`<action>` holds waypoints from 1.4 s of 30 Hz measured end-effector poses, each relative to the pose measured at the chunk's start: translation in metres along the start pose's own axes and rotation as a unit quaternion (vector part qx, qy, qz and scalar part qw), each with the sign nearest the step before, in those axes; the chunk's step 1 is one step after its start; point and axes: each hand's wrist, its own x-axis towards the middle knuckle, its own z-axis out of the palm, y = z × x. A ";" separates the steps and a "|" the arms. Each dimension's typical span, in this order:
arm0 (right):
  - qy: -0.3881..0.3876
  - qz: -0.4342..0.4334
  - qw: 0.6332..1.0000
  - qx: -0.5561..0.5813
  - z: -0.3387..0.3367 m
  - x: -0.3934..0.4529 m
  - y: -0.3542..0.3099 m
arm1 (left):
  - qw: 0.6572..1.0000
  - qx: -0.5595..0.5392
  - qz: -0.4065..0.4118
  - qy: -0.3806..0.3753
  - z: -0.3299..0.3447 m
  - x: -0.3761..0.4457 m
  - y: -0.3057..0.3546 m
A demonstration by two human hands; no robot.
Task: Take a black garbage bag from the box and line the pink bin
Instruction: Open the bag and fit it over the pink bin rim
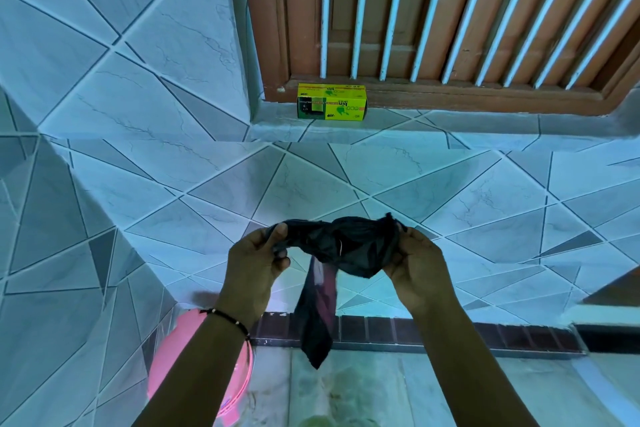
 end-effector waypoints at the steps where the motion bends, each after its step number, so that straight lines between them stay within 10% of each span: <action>1: 0.006 0.013 0.998 0.057 -0.003 0.001 -0.002 | 1.000 -0.024 -0.003 0.013 -0.003 0.002 0.001; 9: 0.030 -0.015 0.993 0.114 -0.007 0.006 0.001 | 0.989 0.128 -0.057 0.051 -0.023 -0.001 -0.015; 22: -0.020 -0.013 0.998 0.059 0.009 0.003 0.006 | 0.772 0.581 0.227 -0.122 0.032 -0.026 -0.029; 34: -0.048 -0.055 0.942 -0.327 0.009 -0.005 0.012 | 0.798 0.538 0.246 -0.117 0.041 -0.016 -0.024; 42: -0.075 -0.015 0.945 -0.318 0.008 -0.004 0.012 | 0.843 0.478 0.220 -0.112 0.037 -0.018 -0.019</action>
